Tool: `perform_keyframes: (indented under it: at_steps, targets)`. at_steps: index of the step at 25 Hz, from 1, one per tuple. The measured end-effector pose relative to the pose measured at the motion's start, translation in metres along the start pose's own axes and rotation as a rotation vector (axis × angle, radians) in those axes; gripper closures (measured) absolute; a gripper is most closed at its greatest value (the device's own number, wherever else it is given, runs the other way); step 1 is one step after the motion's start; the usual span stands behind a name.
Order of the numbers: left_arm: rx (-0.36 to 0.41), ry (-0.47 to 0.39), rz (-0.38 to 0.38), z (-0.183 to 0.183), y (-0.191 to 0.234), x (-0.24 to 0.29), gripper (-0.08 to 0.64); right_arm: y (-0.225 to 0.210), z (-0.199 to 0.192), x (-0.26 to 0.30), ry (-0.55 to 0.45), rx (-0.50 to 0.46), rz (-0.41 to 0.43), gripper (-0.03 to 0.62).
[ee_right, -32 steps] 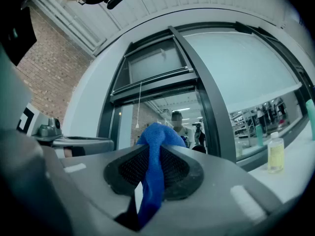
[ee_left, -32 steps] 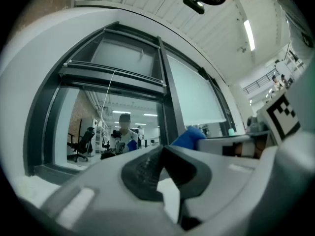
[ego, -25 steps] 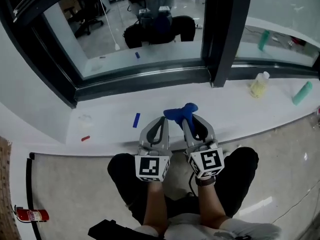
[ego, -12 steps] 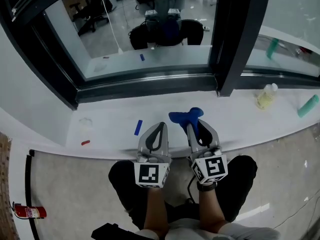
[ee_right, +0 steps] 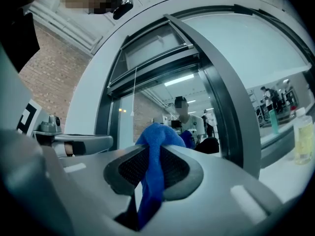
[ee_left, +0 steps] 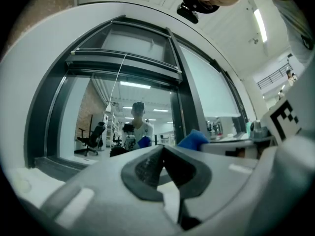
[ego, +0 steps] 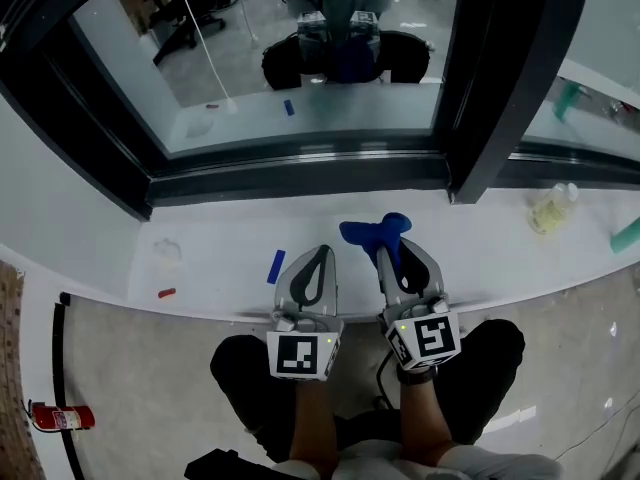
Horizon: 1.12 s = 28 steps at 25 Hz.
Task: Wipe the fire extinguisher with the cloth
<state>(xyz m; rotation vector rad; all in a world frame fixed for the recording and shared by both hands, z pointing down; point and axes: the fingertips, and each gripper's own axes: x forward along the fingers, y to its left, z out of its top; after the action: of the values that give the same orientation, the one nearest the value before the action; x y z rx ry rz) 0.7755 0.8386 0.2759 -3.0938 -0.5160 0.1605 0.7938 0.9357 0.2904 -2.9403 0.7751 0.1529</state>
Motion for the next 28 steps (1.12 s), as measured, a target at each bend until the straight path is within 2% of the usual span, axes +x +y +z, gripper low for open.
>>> perform_keyframes:
  at_steps: [7, 13, 21, 28]
  targets:
    - [0.009, -0.005, 0.076, 0.004, 0.025, 0.017, 0.56, 0.006, 0.0, 0.035, 0.008, -0.007, 0.076, 0.522]
    - [0.02, -0.033, 0.119, 0.025, 0.027, 0.0, 0.56, 0.022, 0.012, 0.03, 0.0, -0.014, 0.12, 0.522]
    - [0.041, -0.083, 0.12, 0.055, 0.01, -0.07, 0.56, 0.066, 0.038, -0.026, -0.039, -0.011, 0.153, 0.522]
    - [0.034, -0.126, 0.171, 0.084, 0.003, -0.16, 0.56, 0.134, 0.051, -0.082, -0.053, -0.028, 0.205, 0.522]
